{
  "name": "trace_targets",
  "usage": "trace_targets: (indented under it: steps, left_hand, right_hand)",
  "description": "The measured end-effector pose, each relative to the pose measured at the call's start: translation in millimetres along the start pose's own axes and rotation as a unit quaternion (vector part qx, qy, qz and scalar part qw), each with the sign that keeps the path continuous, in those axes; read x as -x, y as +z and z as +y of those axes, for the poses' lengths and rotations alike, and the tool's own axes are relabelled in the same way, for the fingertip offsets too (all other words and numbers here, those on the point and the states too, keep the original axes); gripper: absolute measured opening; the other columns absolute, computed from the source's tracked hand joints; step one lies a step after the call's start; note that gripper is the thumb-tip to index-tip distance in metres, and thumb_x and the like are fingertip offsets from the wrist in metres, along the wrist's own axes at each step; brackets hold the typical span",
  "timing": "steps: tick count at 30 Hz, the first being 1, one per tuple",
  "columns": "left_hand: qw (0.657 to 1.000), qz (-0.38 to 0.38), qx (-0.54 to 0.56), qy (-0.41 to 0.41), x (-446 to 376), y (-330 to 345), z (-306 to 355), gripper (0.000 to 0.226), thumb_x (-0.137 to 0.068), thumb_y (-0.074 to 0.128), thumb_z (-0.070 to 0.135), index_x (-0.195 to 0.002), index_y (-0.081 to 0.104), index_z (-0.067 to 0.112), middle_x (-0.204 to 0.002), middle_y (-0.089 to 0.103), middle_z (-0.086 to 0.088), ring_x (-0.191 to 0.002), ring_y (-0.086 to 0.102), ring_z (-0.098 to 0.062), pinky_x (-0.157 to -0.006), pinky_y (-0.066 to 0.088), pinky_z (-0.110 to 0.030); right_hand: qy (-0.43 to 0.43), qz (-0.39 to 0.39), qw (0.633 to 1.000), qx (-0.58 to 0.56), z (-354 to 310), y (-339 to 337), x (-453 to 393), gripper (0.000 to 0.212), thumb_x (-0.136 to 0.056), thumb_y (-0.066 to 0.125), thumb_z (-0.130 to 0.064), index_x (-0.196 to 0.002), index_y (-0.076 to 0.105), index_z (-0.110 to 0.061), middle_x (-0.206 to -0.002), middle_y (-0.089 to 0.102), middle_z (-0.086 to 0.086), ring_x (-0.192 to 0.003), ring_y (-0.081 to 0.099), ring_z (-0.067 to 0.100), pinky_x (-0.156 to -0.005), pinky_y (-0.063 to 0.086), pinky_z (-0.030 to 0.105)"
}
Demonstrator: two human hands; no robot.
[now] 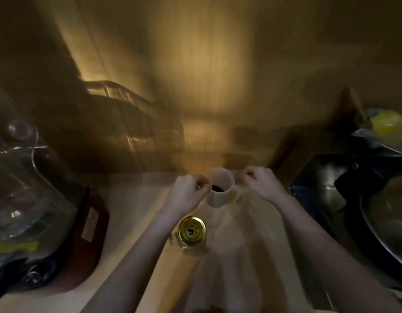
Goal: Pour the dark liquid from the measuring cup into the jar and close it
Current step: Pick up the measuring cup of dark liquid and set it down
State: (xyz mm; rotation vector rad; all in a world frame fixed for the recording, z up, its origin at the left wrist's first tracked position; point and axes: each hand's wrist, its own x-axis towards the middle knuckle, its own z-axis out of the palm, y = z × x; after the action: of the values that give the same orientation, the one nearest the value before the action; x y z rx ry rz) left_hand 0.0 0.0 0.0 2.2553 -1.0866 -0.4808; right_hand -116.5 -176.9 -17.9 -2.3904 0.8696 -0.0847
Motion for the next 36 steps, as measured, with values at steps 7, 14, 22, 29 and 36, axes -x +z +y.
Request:
trace_targets:
  steps: [7, 14, 22, 29, 36]
  left_hand:
    - [0.994, -0.043, 0.010, -0.096, -29.4, 50.0, -25.7, 0.054, -0.092, 0.047, 0.029, -0.138, 0.033, 0.005, -0.138, 0.049, -0.020, -0.122, 0.051, -0.033, -0.097, 0.041, -0.037]
    - [0.982, -0.110, 0.066, -0.139, -57.7, 70.0, -33.5, 0.070, -0.095, 0.040, 0.028, -0.146, -0.002, 0.006, -0.150, 0.031, -0.020, -0.133, 0.039, -0.035, -0.102, 0.036, -0.038]
    - [0.977, -0.070, 0.117, -0.166, -63.2, 79.0, -32.4, 0.071, -0.093, 0.047, 0.017, -0.147, 0.001, 0.009, -0.146, 0.041, -0.016, -0.129, 0.045, -0.032, -0.096, 0.041, -0.037]
    - [0.981, -0.068, 0.121, -0.137, -49.5, 77.5, -14.8, 0.057, -0.092, 0.046, 0.015, -0.143, 0.022, 0.006, -0.140, 0.047, -0.019, -0.123, 0.051, -0.031, -0.097, 0.041, -0.037]
    - [0.968, -0.021, 0.228, -0.102, -4.3, 65.5, 8.9, 0.047, -0.089, 0.054, 0.014, -0.134, 0.043, 0.010, -0.135, 0.055, -0.009, -0.114, 0.058, -0.018, -0.084, 0.041, -0.021]
  right_hand:
    - [0.069, -0.026, 0.993, -0.089, 36.6, 50.9, 3.7, 0.039, -0.095, 0.044, -0.010, -0.133, 0.041, -0.007, -0.135, 0.051, 0.016, -0.122, 0.048, 0.030, -0.099, 0.039, 0.035]
    - [0.071, -0.056, 0.993, -0.078, 42.1, 76.0, -11.4, 0.052, -0.095, 0.045, -0.010, -0.143, 0.026, -0.008, -0.150, 0.030, 0.013, -0.136, 0.030, 0.027, -0.111, 0.028, 0.036]
    - [0.083, 0.020, 0.991, -0.104, 44.8, 86.0, -17.3, 0.018, -0.088, 0.055, -0.011, -0.105, 0.058, -0.008, -0.099, 0.066, 0.014, -0.091, 0.061, 0.029, -0.070, 0.045, 0.030]
    - [0.075, 0.075, 0.980, -0.169, 45.5, 73.8, 8.6, 0.014, -0.086, 0.056, -0.004, -0.095, 0.066, -0.004, -0.088, 0.069, 0.016, -0.082, 0.062, 0.025, -0.077, 0.053, 0.042]
    - [0.065, 0.096, 0.969, -0.218, 41.7, 51.5, 52.3, 0.011, -0.085, 0.061, -0.009, -0.091, 0.067, -0.003, -0.083, 0.067, 0.014, -0.081, 0.063, 0.025, -0.076, 0.051, 0.031]
